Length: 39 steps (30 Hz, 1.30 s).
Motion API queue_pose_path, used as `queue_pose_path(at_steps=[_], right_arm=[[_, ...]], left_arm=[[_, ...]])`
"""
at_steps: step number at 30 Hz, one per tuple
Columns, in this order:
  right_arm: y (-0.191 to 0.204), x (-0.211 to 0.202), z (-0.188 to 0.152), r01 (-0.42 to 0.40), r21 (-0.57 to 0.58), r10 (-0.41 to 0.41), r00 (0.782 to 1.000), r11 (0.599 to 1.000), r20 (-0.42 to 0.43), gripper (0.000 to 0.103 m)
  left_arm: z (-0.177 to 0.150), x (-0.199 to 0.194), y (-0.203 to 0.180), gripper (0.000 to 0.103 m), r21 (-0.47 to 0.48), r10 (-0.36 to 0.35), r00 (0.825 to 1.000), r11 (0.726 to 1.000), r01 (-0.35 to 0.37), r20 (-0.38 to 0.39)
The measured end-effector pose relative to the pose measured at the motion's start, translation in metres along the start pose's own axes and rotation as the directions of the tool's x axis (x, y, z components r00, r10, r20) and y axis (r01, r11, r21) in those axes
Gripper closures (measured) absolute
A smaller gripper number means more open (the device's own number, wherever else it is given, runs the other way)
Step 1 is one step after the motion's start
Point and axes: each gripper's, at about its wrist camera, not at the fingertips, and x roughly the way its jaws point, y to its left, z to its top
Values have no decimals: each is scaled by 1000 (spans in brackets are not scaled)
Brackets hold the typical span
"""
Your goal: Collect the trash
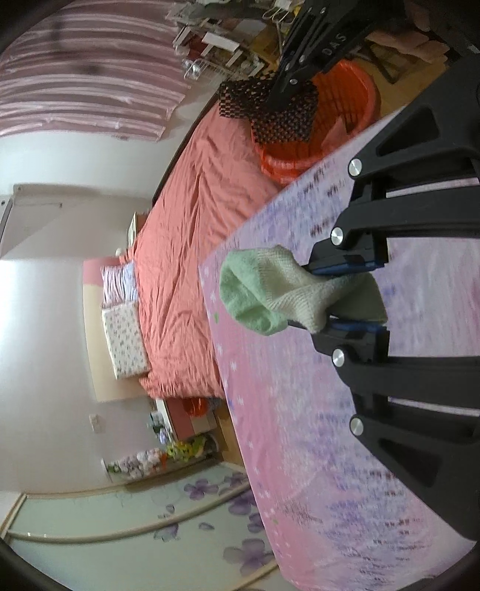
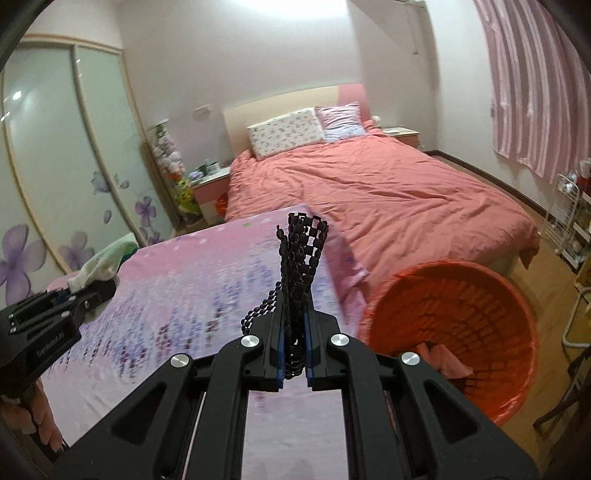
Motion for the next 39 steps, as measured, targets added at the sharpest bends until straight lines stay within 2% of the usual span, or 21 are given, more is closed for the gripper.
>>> queue_pose_path(at_steps=[9,21,24,25,26,27,28,32,35,37,39], right_arm=[[-77,0,6,76,113,-78,997,991,13,95],[-126,9,2,136,189,-140,990,973,5,95],[-140,16,1,148,208,-147,989,967,-20,94],[-145,18,1,159,215,-156,987,964,-31,94],[-148,21,1,166,221,-161,986,961,-40,89],[-152,23,0,169,228,-161,986,959,-53,76],[-157,26,0,167,240,-156,986,956,-61,68],[-164,24,-7,167,270,-155,986,948,-65,57],[-161,17,-10,189,267,-181,982,945,-57,44],[-157,10,-10,211,249,-208,977,945,-39,31],[-149,1,-9,247,220,-250,968,944,-14,13]], left_arm=[[12,28,-89,82,51,-158,987,986,159,-22],[2,70,-185,80,103,-304,949,944,312,-88],[-1,83,-201,70,116,-321,941,936,333,-107],[-3,88,-205,64,120,-330,937,932,343,-116],[-6,92,-210,58,121,-332,935,930,346,-122],[-6,96,-212,55,122,-333,935,930,347,-126],[-9,101,-216,53,125,-336,932,927,353,-134],[-16,108,-217,46,144,-322,936,929,341,-142],[-20,106,-208,39,146,-302,943,936,321,-137],[-23,99,-196,30,143,-283,950,943,300,-129],[-26,86,-182,21,141,-260,959,951,274,-112]])
